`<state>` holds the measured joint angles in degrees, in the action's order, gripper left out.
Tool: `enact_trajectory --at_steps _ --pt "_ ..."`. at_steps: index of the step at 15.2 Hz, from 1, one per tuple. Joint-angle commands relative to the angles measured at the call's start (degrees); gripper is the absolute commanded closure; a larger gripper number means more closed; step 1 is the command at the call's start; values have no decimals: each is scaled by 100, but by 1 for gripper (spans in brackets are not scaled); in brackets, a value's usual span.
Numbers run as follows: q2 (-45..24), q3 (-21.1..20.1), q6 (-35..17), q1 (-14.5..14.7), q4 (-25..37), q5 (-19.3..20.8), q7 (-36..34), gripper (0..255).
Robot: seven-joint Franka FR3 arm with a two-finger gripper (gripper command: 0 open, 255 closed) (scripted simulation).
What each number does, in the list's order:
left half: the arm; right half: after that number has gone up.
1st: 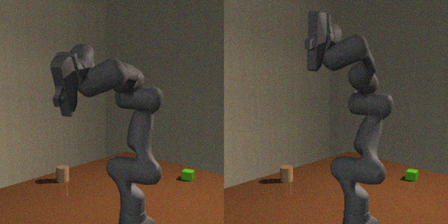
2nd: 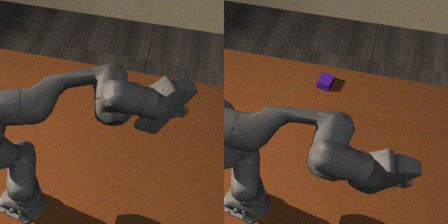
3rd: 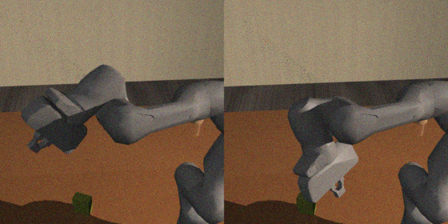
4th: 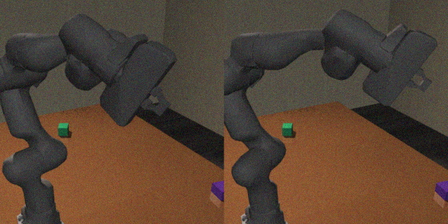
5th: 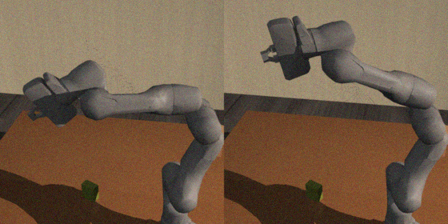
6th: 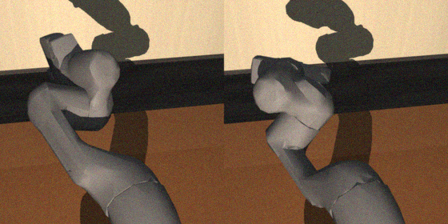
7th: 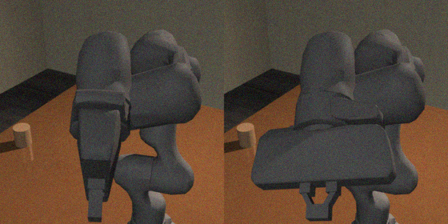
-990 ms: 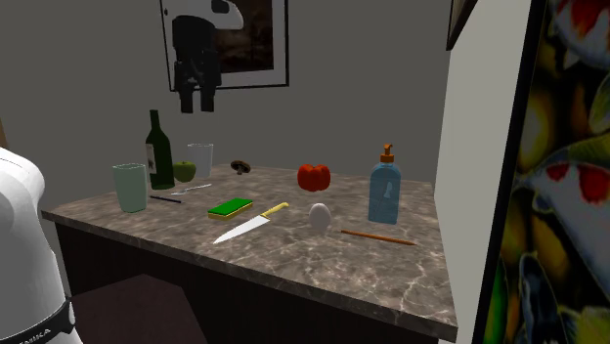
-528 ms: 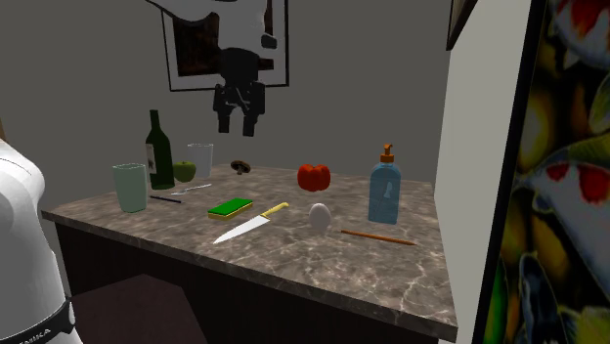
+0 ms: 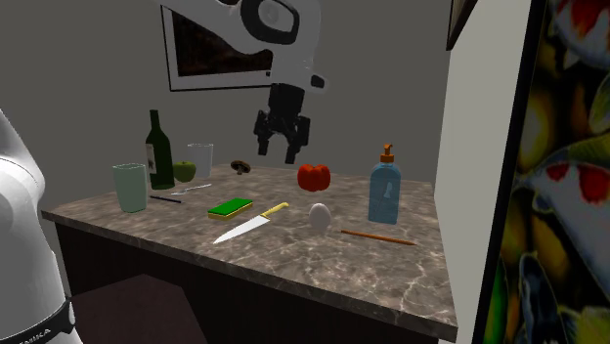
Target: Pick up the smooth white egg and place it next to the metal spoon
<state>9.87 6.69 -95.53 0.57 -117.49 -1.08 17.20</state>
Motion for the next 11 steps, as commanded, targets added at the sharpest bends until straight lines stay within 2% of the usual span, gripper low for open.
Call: enact_trajectory --at_steps 1,11 --pt "-507 56 -87 -9 298 -101 151 0" --pt "-3053 113 42 -222 2330 -637 809 0"
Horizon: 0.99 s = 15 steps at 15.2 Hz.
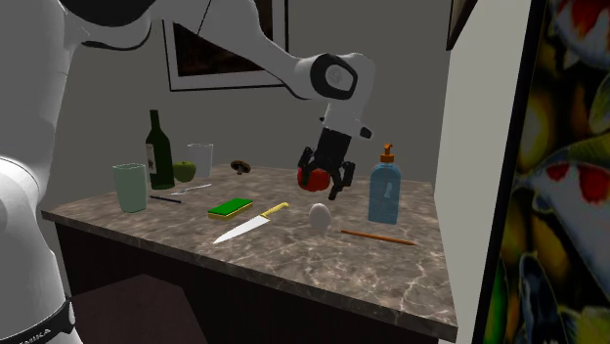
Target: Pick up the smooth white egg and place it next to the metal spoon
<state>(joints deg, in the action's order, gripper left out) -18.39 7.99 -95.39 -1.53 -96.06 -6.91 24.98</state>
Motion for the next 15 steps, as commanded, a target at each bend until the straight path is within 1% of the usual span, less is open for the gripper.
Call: enact_trajectory --at_steps 1,2,3,10,15 --pt "-496 -30 84 -45 447 -101 79 0" --pt "-768 -45 149 -79 721 -147 121 0" --pt "-769 -47 149 -81 722 -147 121 0" --pt "-703 -66 -452 -30 56 -166 145 0" --pt "-703 -66 -452 -30 56 -166 145 0"
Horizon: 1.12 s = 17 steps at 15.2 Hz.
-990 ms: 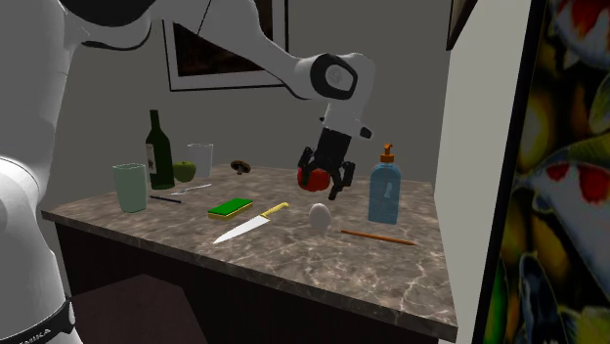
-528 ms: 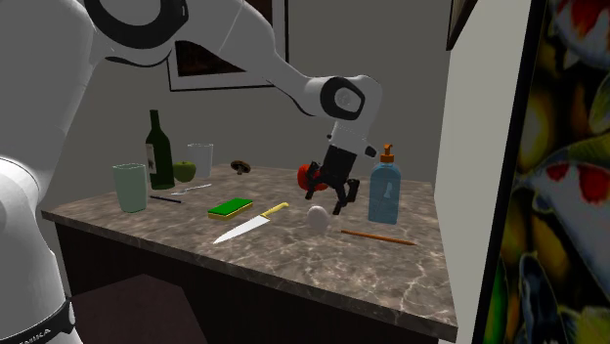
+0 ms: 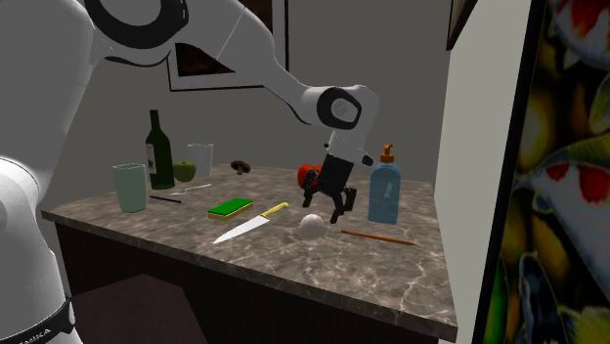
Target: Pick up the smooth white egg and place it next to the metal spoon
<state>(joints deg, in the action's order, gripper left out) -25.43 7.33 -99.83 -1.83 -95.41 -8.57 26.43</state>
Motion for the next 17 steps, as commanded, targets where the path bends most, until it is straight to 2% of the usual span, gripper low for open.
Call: enact_trajectory --at_steps 1,3,4,13,14,17 --pt "2 0 -7 1 -8 0 0 0" --pt "2 0 -7 1 -8 0 0 0" --pt "2 0 -7 0 -8 0 0 255" --pt "2 0 -9 0 -10 0 1 255" --pt "2 0 -9 0 -10 0 1 0" --pt "200 -81 607 -210 -52 258 1251 0"
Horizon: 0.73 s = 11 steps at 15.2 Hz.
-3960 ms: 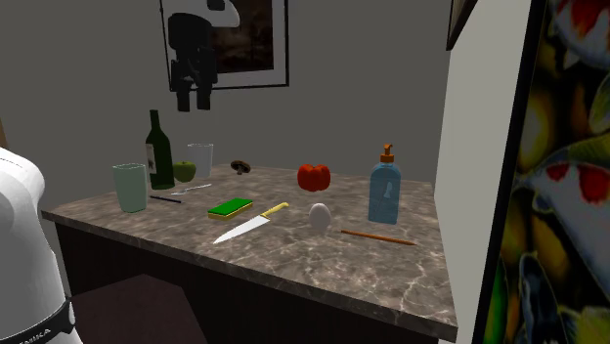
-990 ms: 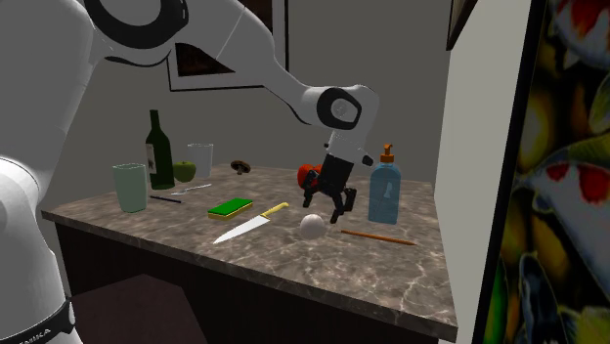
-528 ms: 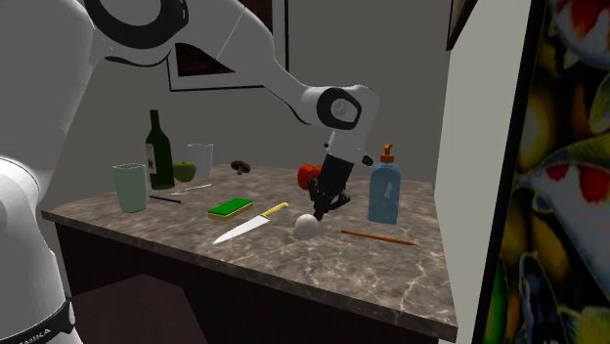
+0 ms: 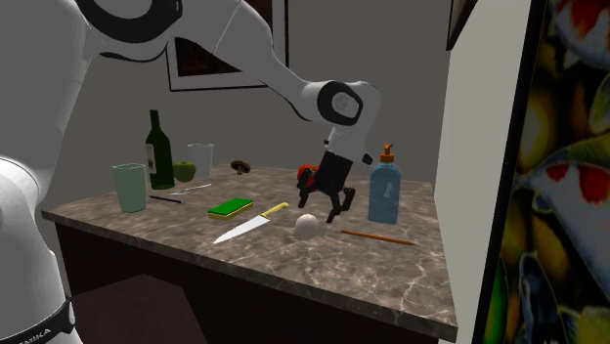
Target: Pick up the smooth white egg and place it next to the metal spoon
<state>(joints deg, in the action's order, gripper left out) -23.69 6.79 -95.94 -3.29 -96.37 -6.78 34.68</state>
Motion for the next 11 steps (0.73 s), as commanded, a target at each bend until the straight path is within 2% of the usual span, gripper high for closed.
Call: enact_trajectory --at_steps 1,8,11 --pt "27 -30 224 -68 44 83 438 0" --pt "94 -44 -372 -30 -620 66 454 0" --pt "95 -44 -372 -30 -620 66 454 0"
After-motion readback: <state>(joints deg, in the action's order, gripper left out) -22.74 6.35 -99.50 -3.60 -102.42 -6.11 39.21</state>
